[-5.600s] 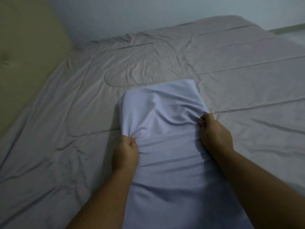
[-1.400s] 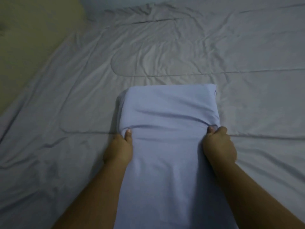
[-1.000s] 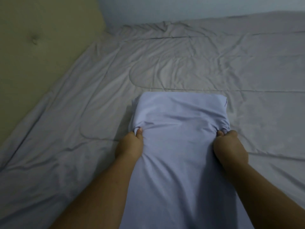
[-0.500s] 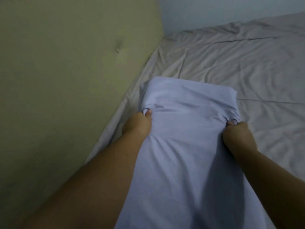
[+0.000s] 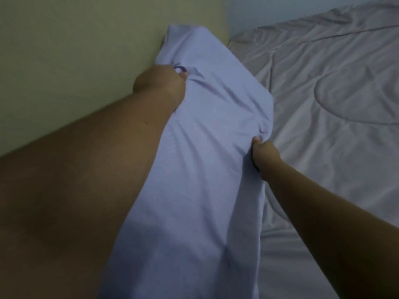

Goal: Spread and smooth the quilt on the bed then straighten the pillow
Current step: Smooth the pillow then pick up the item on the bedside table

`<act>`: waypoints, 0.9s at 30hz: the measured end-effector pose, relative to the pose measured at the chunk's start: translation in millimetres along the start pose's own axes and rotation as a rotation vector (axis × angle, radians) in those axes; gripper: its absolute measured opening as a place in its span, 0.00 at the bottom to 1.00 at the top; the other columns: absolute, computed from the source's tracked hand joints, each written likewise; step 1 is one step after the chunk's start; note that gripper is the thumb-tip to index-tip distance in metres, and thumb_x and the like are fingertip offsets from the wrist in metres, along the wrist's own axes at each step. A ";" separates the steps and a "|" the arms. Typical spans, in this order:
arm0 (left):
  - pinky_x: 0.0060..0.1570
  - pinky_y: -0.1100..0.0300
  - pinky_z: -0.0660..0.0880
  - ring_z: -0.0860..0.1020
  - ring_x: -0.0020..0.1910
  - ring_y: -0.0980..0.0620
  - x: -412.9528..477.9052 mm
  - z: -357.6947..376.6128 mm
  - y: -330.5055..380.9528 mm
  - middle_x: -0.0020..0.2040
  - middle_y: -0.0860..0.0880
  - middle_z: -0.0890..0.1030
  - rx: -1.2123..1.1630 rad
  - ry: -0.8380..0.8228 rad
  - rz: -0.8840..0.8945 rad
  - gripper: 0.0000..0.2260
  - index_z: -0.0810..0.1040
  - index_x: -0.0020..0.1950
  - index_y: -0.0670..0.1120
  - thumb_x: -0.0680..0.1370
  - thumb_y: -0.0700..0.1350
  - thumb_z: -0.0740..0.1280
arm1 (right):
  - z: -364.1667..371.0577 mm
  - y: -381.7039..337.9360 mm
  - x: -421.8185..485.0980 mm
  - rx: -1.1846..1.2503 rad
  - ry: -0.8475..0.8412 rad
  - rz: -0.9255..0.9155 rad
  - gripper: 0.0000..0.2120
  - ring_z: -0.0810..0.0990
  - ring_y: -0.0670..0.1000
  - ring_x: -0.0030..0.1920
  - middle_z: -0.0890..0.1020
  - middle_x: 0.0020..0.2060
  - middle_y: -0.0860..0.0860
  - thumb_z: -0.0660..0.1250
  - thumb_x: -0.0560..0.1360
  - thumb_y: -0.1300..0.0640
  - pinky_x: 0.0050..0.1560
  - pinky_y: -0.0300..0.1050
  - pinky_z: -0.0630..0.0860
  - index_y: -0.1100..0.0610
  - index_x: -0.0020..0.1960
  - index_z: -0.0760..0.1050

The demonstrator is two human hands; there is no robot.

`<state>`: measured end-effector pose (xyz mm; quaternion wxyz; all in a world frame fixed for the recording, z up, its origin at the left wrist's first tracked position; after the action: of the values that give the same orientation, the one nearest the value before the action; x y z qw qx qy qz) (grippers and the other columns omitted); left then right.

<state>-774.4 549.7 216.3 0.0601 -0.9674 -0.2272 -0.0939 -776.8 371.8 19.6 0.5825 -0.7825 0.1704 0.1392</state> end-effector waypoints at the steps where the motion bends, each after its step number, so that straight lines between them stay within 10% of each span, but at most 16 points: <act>1: 0.62 0.49 0.69 0.72 0.66 0.39 1.7 4.1 0.0 0.68 0.38 0.72 0.027 0.002 0.012 0.25 0.71 0.68 0.42 0.82 0.58 0.49 | 10.7 3.7 2.5 -0.021 -0.043 -0.004 0.27 0.65 0.63 0.69 0.66 0.70 0.64 0.52 0.81 0.47 0.66 0.49 0.63 0.66 0.72 0.60; 6: 0.56 0.48 0.71 0.74 0.62 0.37 1.8 45.9 -11.9 0.64 0.37 0.74 0.053 0.065 0.079 0.20 0.69 0.65 0.41 0.82 0.53 0.52 | 41.5 40.0 10.9 -0.183 -0.126 -0.055 0.33 0.60 0.63 0.72 0.59 0.73 0.65 0.56 0.80 0.47 0.71 0.52 0.57 0.63 0.76 0.48; 9: 0.61 0.46 0.66 0.69 0.65 0.36 1.0 51.1 -7.1 0.68 0.36 0.69 0.169 0.163 0.099 0.26 0.61 0.72 0.41 0.80 0.56 0.56 | 45.7 44.8 1.1 -0.245 0.105 -0.129 0.33 0.54 0.61 0.74 0.54 0.75 0.64 0.55 0.80 0.46 0.74 0.52 0.51 0.63 0.76 0.48; 15: 0.72 0.39 0.38 0.43 0.78 0.43 -30.6 86.2 38.3 0.80 0.49 0.44 0.448 0.054 0.667 0.24 0.49 0.78 0.53 0.82 0.56 0.47 | 81.9 -3.2 -50.7 -0.116 -0.003 -0.600 0.25 0.46 0.50 0.76 0.50 0.77 0.51 0.47 0.82 0.49 0.74 0.48 0.41 0.54 0.77 0.48; 22: 0.73 0.44 0.36 0.43 0.78 0.48 -44.5 106.9 15.5 0.79 0.51 0.43 0.502 -0.061 0.586 0.25 0.44 0.78 0.55 0.81 0.58 0.43 | 50.9 69.1 -27.9 -0.322 0.130 -0.079 0.27 0.53 0.57 0.75 0.55 0.76 0.59 0.46 0.82 0.49 0.74 0.54 0.48 0.64 0.76 0.51; 27: 0.73 0.45 0.36 0.41 0.78 0.47 -62.2 110.1 12.6 0.79 0.50 0.42 0.526 -0.100 0.616 0.26 0.41 0.78 0.53 0.81 0.59 0.42 | 83.5 39.1 -66.0 -0.210 -0.051 -0.440 0.26 0.44 0.50 0.77 0.48 0.77 0.50 0.44 0.82 0.48 0.74 0.46 0.39 0.57 0.77 0.45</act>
<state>-806.4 529.4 95.0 0.3195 -0.9453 0.0543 0.0371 -854.8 448.5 -10.4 0.5183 -0.8533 -0.0346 0.0456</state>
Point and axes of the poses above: each hand's wrist, its own x-axis towards the middle knuckle, its own z-axis out of the palm, y = z × x, the point moved 1 cm from there along x, towards the middle knuckle
